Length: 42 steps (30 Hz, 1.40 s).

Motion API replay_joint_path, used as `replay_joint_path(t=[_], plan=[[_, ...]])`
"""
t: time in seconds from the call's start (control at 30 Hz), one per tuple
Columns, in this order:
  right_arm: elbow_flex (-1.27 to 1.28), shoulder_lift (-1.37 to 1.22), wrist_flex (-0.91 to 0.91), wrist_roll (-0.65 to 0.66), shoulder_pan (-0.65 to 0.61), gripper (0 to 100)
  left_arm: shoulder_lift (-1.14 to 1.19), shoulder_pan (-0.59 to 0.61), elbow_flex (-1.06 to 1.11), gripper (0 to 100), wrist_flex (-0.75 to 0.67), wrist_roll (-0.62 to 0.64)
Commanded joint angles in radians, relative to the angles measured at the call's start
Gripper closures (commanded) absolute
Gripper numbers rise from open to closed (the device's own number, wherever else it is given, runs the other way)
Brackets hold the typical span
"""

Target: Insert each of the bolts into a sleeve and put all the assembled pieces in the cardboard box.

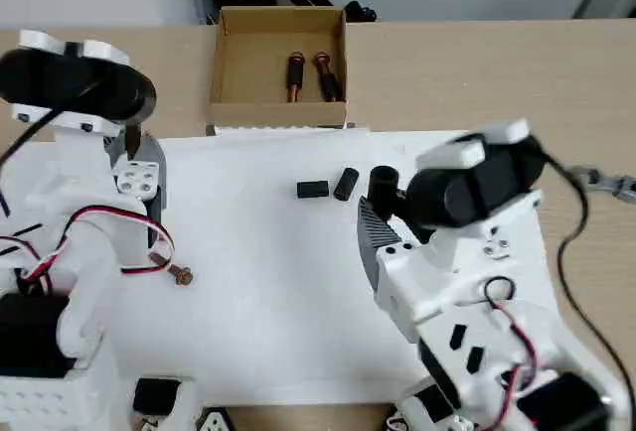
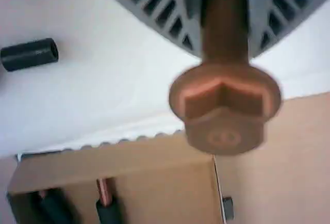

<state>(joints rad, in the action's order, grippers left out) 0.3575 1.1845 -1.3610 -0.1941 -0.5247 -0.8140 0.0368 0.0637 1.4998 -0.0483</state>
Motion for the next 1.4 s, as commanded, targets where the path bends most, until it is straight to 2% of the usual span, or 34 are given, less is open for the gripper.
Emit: replay_joint_path(t=[0.0,0.1,0.23,0.37,0.53,0.7,0.83,1.07,1.37], plan=[[0.249,0.154,0.242,0.028,-0.068,99.5,-0.008,-0.005,-0.004,99,-0.075,0.026],[0.436,0.242,0.384,0.048,-0.127,99.6,-0.009,-0.006,-0.004,99,-0.127,0.066],[0.588,0.262,0.530,0.046,-0.134,99.6,-0.009,-0.008,-0.004,99,-0.196,0.068],[0.660,0.262,0.656,0.052,-0.134,99.6,-0.014,-0.095,-0.005,99,-0.239,0.068],[0.752,0.265,0.707,0.152,-0.134,99.6,-0.008,-0.261,-0.005,99,-0.318,0.068],[0.812,0.269,0.805,0.215,-0.134,99.6,-0.008,-0.330,-0.007,99,-0.376,0.069],[0.852,0.271,0.845,0.216,-0.134,99.6,-0.006,-0.405,-0.010,99,-0.377,0.069],[0.855,0.271,0.901,0.215,-0.133,99.6,-0.006,-0.459,-0.012,99,-0.445,0.181],[0.855,0.269,0.923,0.210,-0.133,99.5,0.034,-0.577,-0.010,99,-0.470,0.181]])
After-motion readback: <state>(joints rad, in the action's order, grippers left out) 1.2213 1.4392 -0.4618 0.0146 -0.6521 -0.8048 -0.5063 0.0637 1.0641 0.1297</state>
